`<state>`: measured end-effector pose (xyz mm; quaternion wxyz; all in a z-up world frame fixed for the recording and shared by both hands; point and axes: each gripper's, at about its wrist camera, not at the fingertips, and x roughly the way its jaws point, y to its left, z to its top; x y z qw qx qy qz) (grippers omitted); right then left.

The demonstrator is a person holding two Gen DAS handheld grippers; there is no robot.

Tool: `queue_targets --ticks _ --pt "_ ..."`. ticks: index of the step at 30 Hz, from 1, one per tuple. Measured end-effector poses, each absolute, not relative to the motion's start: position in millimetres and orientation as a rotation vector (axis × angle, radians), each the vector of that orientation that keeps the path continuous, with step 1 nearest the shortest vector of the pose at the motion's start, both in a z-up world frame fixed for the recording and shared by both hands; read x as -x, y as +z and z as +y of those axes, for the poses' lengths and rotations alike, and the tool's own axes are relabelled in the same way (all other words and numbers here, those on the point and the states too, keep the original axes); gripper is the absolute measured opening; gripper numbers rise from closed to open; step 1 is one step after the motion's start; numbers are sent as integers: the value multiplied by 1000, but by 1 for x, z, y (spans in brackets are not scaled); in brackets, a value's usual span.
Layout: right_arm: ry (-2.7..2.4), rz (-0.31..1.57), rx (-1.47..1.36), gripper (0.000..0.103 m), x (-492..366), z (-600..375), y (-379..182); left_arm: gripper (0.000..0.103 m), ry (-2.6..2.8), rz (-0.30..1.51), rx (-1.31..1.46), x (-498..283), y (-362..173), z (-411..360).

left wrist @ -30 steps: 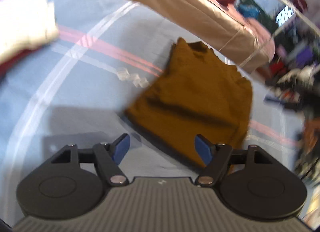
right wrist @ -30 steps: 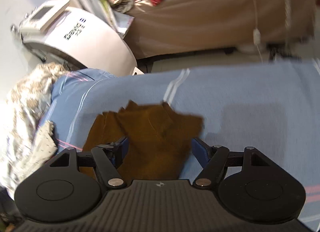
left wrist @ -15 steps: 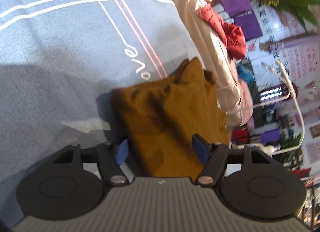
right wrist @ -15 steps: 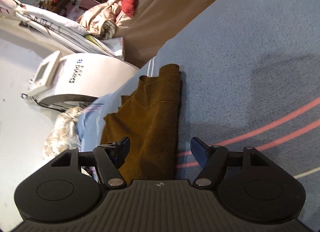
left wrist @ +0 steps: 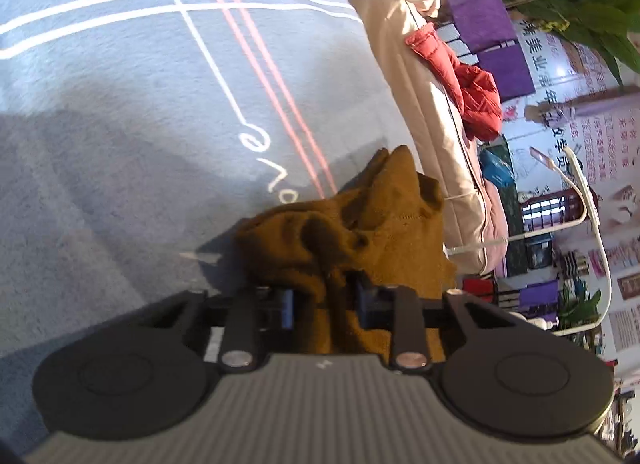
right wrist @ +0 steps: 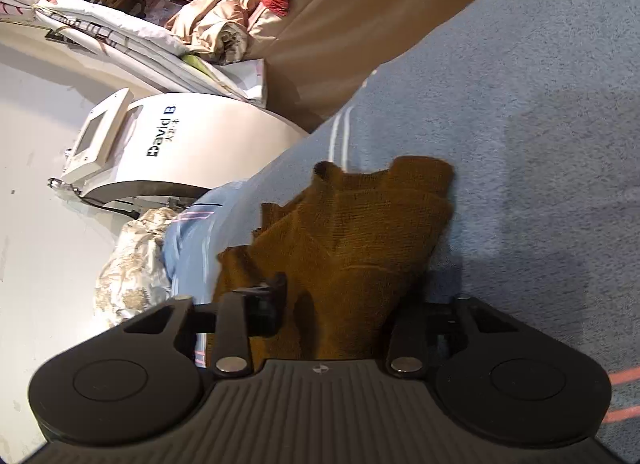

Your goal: Fold small clothes

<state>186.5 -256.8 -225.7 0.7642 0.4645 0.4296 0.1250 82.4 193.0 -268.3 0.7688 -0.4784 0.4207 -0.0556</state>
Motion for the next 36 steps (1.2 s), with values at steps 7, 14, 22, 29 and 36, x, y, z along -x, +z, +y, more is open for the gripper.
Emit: queue_targets --ticks 7,14,22,29,36 --pt "227 949 -897 16 -183 -252 -216 16 -43 972 870 -89 -244 172" --pt "168 963 -607 17 -187 -226 -178 12 43 1080 582 -106 -191 136" --pt "177 928 -471 16 -180 -231 -129 10 -18 1093 480 -99 -146 104" --pt "146 880 -444 16 -156 -267 -79 10 -142 1055 453 -76 -102 58" --pt "82 828 -405 16 -93 -359 -13 10 -370 1040 412 -39 -50 -53"
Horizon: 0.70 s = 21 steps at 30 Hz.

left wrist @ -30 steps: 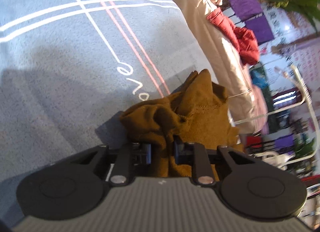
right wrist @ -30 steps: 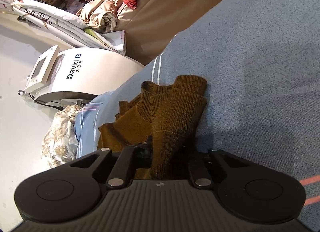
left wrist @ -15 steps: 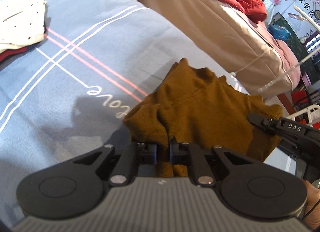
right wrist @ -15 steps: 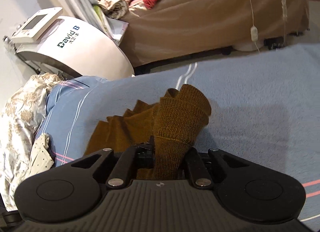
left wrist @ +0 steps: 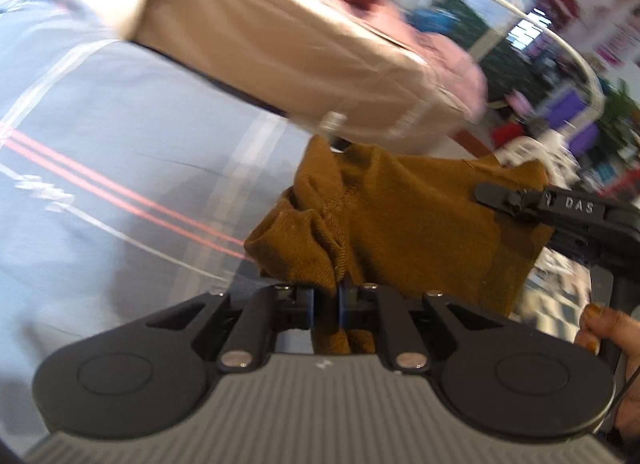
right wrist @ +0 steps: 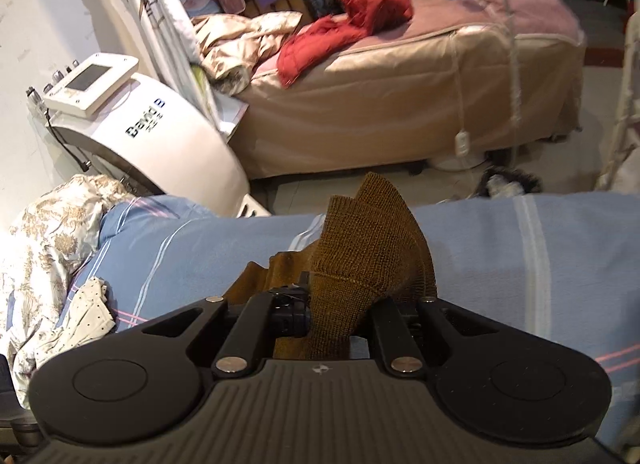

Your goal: Fold small clothes

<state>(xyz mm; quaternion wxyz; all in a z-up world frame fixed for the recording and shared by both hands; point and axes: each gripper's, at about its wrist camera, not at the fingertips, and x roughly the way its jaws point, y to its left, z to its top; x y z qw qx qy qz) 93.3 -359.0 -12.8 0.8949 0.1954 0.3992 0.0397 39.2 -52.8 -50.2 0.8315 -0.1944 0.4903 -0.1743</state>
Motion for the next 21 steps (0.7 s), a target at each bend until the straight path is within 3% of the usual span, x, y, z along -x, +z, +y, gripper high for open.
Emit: queue_targets --ticks 11,16,21 --pt "-55 845 -386 16 -1 -567 62 10 -708 991 356 62 10 -300" --pt "-63 898 -452 16 1 -638 41 10 -709 1028 300 99 -1 -381" --pt "-130 961 -486 16 2 -673 -7 10 -655 1099 234 130 -24 -414"
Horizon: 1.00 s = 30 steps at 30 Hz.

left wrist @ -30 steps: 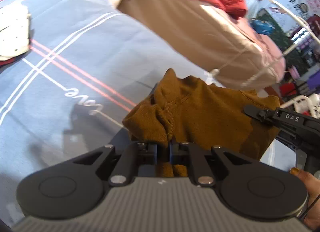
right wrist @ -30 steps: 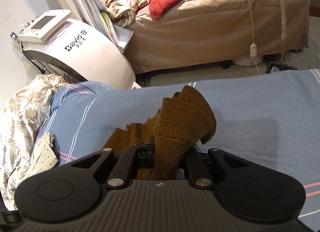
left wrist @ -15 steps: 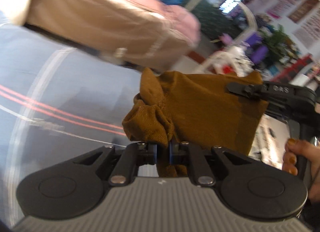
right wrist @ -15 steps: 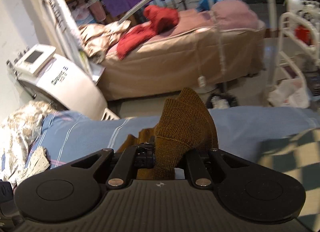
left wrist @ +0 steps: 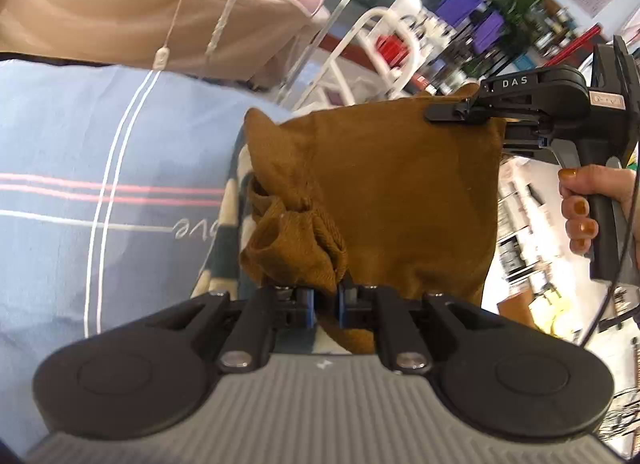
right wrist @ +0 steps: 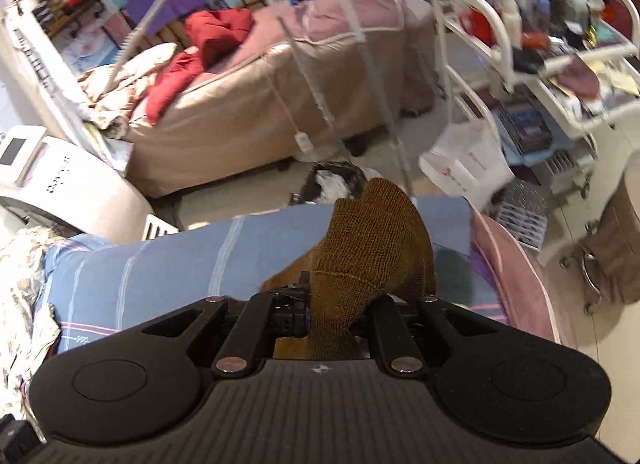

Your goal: Fold small clothes

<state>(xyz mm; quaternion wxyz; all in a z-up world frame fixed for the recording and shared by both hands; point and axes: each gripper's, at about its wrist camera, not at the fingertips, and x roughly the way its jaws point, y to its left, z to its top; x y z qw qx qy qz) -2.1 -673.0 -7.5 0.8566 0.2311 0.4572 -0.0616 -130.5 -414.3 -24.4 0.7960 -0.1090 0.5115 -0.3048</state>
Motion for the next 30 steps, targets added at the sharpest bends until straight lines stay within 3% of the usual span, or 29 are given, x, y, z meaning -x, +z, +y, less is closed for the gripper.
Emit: queue_targets --ticks 12,22,26,30 --pt "-195 873 -457 17 0 -707 -35 11 -625 1047 158 108 -34 -418" --pt "-210 907 -390 18 -3 -707 -52 16 -614 1123 152 93 -53 -432" --pt "-232 900 -364 27 0 -706 -52 20 -605 1144 148 88 -56 -432" --pt "-252 867 -371 44 2 -709 -46 24 -604 1138 121 88 -57 -433"
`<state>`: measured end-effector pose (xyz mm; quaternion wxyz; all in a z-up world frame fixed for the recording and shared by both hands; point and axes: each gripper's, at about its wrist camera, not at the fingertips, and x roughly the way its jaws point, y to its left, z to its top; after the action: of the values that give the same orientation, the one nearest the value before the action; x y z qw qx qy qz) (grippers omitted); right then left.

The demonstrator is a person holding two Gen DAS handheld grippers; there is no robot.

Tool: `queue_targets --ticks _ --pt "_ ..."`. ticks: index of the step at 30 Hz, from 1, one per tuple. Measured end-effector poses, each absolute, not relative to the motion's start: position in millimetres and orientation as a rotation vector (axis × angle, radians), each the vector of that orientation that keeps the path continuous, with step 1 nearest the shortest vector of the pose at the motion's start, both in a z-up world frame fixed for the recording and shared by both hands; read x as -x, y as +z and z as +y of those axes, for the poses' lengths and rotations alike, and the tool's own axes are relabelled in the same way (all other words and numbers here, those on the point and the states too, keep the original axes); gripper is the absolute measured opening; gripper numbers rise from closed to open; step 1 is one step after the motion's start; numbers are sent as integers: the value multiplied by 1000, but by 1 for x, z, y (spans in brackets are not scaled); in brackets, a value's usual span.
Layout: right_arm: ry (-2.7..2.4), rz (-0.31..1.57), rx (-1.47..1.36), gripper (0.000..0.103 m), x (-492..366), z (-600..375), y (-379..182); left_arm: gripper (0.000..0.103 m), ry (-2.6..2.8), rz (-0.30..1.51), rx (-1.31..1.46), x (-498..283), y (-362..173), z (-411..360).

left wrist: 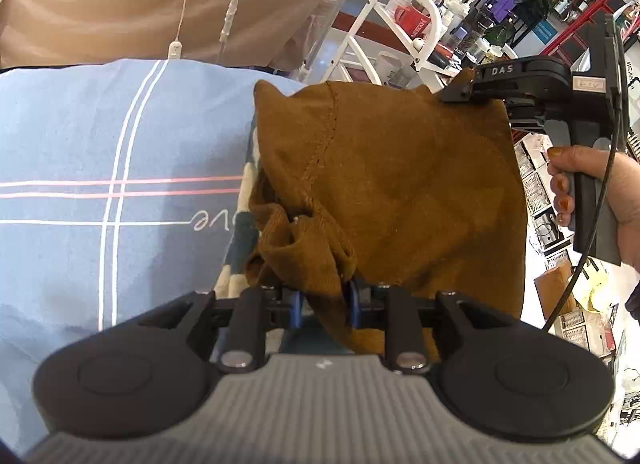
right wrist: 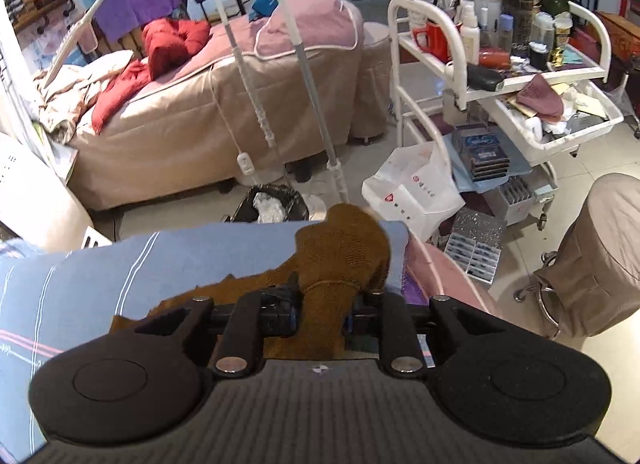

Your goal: Fold small clothes

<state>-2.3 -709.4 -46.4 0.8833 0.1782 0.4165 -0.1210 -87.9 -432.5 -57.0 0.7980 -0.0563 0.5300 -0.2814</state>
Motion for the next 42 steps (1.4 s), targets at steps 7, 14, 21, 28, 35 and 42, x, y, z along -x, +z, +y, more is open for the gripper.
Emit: queue_targets --ticks 7,14,21,28,35,42 --pt "-246 812 -269 82 12 -708 -21 45 -599 1138 92 88 -55 -429" --pt "-199 729 -204 102 39 -696 8 73 -605 1113 34 87 -49 -427" --pt "-95 716 -163 93 66 -669 19 83 -627 992 -19 93 -31 -407" --pt "-19 737 -18 44 107 -615 10 46 -862 776 -153 94 -16 -417" --pt "-105 808 -16 44 144 -601 -22 46 -902 771 -305 48 -40 -469" --pt "-135 903 17 44 161 -603 -59 47 -875 864 -388 15 -74 -502"
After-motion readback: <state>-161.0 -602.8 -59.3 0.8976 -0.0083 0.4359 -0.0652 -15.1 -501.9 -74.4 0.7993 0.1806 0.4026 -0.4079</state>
